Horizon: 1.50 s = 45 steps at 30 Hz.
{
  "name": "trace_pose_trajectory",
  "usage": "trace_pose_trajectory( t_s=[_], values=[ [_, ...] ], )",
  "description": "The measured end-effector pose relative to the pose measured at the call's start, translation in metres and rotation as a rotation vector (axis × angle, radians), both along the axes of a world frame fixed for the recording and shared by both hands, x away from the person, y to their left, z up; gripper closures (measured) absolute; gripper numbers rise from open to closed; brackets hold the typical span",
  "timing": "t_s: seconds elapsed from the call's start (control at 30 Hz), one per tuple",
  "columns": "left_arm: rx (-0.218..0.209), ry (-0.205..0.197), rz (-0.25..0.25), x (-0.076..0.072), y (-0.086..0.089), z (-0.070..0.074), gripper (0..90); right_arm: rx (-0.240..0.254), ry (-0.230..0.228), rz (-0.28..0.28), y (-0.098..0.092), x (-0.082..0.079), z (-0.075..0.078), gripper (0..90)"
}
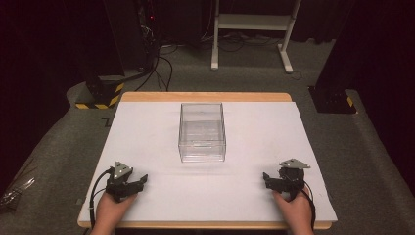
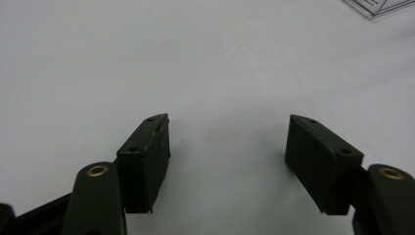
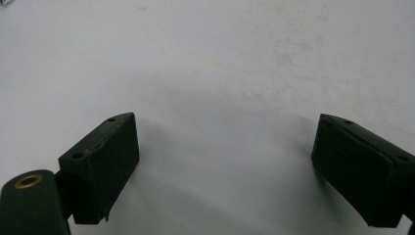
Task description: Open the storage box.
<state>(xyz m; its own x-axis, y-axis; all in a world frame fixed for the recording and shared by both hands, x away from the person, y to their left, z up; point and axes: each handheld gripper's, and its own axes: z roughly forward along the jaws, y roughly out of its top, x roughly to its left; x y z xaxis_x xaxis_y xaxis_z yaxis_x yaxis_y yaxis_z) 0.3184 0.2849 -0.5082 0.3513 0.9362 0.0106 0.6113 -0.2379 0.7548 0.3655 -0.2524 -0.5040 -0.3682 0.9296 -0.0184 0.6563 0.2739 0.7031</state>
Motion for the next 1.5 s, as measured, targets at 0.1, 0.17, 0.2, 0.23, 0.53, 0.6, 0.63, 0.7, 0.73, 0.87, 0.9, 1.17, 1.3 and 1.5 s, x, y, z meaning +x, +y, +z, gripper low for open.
trace_pose_trajectory(
  t_s=[0.1,0.17,0.2,0.23,0.53,0.6,0.63,0.7,0.73,0.87,0.9,1.17,1.3,1.5],
  values=[
    [0.002,0.000,-0.001,0.000,0.000,0.000,33.3,0.000,-0.001,0.000,0.000,0.000,0.000,10.3],
    [0.001,0.000,-0.001,0.000,0.000,0.000,33.3,0.000,-0.002,0.000,0.000,0.000,0.000,10.2],
    [0.002,0.000,-0.001,0.000,0.000,0.000,33.3,0.000,-0.002,0.000,0.000,0.000,0.000,10.2],
    [0.000,0.000,0.000,0.000,0.000,0.000,33.3,-0.001,-0.003,0.000,0.000,0.000,0.000,10.3],
    [0.000,-0.003,0.000,0.000,0.000,0.000,33.4,0.000,-0.001,0.001,0.000,0.000,0.000,10.2],
    [0.003,-0.007,0.001,-0.001,-0.001,0.000,33.4,0.002,0.002,-0.001,0.000,0.000,0.000,10.1],
    [0.003,-0.007,0.001,-0.001,-0.001,0.000,33.5,0.002,0.002,-0.001,0.000,0.000,0.000,10.1],
    [0.016,-0.012,0.000,-0.002,-0.001,0.000,33.6,0.002,0.002,-0.001,0.000,0.000,0.000,10.1],
    [0.018,-0.012,0.000,-0.002,-0.002,0.000,33.6,0.003,0.003,-0.001,0.000,0.000,0.000,10.1],
    [0.002,-0.005,0.005,-0.001,0.000,0.000,34.1,0.001,0.000,0.000,0.000,0.000,0.000,10.2],
    [0.003,-0.007,0.004,-0.001,0.000,0.000,34.2,-0.001,0.001,0.000,0.000,0.000,0.000,10.2],
    [-0.031,-0.020,-0.030,0.002,-0.010,0.008,39.0,-0.002,-0.006,0.002,0.000,-0.001,0.000,10.5],
    [-0.061,-0.052,-0.052,0.000,-0.022,0.016,40.2,-0.001,-0.004,0.002,0.000,0.000,0.000,10.5],
    [-0.096,-0.077,-0.094,-0.004,-0.037,0.027,41.0,0.000,-0.002,0.001,0.000,0.000,0.000,10.4]
  ],
)
